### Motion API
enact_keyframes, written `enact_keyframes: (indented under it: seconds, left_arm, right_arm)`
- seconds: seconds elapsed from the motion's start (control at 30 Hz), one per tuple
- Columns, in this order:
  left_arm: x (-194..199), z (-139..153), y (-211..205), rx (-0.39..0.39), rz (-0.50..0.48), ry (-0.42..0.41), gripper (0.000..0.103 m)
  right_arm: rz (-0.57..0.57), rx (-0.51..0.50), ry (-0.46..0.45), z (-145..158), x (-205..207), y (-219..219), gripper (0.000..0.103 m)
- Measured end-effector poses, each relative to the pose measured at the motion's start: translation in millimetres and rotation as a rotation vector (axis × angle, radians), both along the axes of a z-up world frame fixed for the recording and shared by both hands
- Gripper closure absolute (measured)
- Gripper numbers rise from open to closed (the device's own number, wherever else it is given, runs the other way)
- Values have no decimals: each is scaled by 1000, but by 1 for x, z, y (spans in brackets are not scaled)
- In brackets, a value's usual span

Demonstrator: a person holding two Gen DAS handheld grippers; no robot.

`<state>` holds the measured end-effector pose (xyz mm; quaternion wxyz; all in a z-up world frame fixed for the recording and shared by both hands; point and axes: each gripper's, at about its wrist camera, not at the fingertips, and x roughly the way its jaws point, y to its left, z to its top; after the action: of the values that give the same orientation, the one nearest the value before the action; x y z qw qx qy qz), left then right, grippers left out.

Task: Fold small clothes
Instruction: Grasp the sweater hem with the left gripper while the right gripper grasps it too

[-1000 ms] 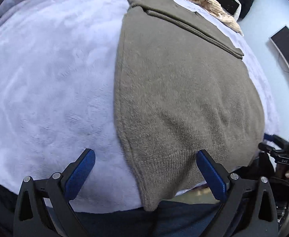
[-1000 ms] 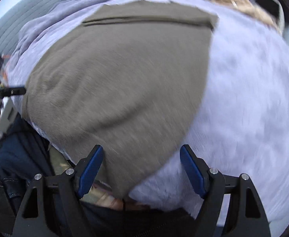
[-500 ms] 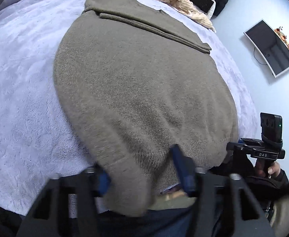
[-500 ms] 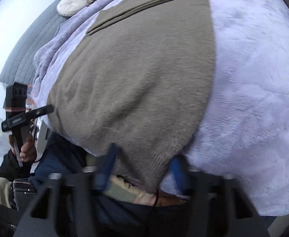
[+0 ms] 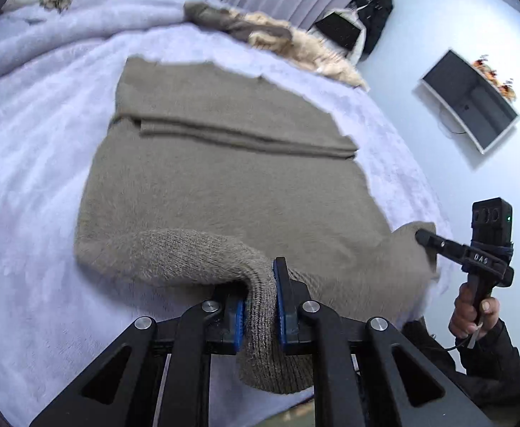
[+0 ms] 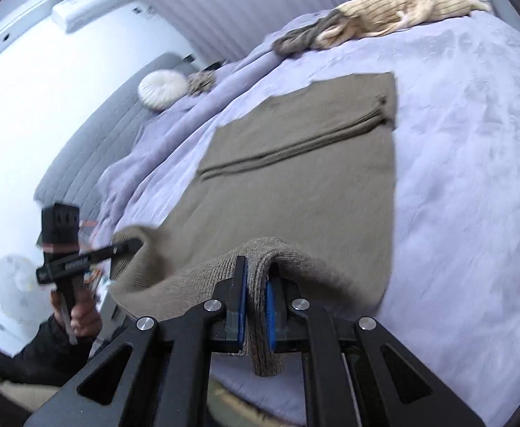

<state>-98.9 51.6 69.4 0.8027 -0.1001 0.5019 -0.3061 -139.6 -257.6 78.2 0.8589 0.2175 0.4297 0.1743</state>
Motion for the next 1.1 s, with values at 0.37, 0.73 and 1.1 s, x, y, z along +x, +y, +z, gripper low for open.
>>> enact_keyframes:
  seconds: [0.37,0.73,1.1]
  left_arm:
    - [-3,-47,30,-195,50,209,57]
    - [-24,-48,20,-182,77,216,10]
    - [-38,-21,5,-81,33,164,88]
  right_arm:
    - [-22,-18,152,-39,14,-2,89]
    - [-1,57,156,-47,3,-5,58]
    - [84,-26,114,-35,-9,8,95]
